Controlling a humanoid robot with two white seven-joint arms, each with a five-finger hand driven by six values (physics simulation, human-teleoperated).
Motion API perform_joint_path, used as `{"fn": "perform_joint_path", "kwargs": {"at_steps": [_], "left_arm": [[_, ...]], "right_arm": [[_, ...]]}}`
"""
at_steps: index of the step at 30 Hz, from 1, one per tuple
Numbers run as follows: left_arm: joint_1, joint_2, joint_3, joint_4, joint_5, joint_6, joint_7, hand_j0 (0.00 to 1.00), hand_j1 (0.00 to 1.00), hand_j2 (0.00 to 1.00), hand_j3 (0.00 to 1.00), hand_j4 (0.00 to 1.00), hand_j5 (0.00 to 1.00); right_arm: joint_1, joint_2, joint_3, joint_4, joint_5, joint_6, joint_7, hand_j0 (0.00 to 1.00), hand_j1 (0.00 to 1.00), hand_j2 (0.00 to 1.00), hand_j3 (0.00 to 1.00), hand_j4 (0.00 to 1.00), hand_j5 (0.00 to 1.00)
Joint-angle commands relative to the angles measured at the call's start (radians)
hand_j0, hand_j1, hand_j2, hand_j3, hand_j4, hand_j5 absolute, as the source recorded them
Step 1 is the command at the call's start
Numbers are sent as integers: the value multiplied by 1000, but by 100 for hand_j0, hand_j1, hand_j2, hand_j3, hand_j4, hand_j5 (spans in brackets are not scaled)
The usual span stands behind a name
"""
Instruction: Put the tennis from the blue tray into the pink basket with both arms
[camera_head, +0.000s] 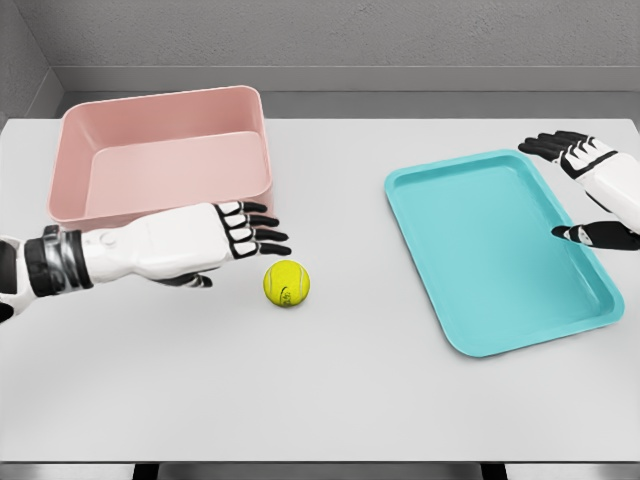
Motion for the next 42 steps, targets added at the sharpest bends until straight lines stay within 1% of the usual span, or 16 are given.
{"fn": "perform_joint_path", "kwargs": {"at_steps": [1,2,4,8,10,13,15,17,20,27,33,38,40,42], "left_arm": [[-3,-28,-57,1,5,1,0,100,100,100,100,100,100],[-14,-43,-72,2,5,1,0,100,100,100,100,100,100],[-17,-52,-84,7,5,1,0,100,100,100,100,100,100],[-31,-75,-96,25,3,1,0,100,100,100,100,100,100],[-72,-112,-135,80,2,1,0,100,100,100,100,100,100],[-77,-137,-143,119,3,1,0,100,100,100,100,100,100],[-89,-144,-166,137,3,1,0,100,100,100,100,100,100],[-95,-155,-172,162,5,1,2,100,100,100,100,100,100],[-120,-181,-201,217,5,1,0,100,100,100,100,100,100],[-124,-180,-221,232,13,1,2,100,100,100,100,100,100],[-126,-172,-221,234,16,1,2,100,100,100,100,100,100],[-127,-174,-222,261,14,1,2,100,100,100,100,100,100],[-135,-175,-241,275,13,1,2,100,100,100,100,100,100],[-135,-178,-242,280,14,1,2,100,100,100,100,100,100]], "right_arm": [[0,2,-1,0,-8,3,-1,100,100,100,100,100,100],[0,2,-1,1,-8,3,-1,100,100,100,100,100,100],[0,2,-1,1,-8,3,-1,100,100,100,100,100,100],[0,2,-1,1,-6,3,-1,100,100,100,100,100,100],[0,2,-1,3,-6,3,1,100,100,100,100,100,100],[-2,2,-1,3,-6,3,-1,100,100,100,100,100,100],[-2,2,-1,3,-6,3,-1,100,100,100,100,100,100],[-2,2,-1,3,-6,3,1,100,100,100,100,100,100],[-2,2,-1,4,-6,3,1,100,100,100,100,100,100],[-2,2,-1,3,-6,3,1,100,100,100,100,100,100],[-2,2,-1,3,-6,3,1,100,100,100,100,100,100],[-2,2,-1,3,-6,3,1,100,100,100,100,100,100],[-2,2,-1,3,-6,3,1,100,100,100,100,100,100],[-2,2,-1,3,-6,3,1,100,100,100,100,100,100]]}}
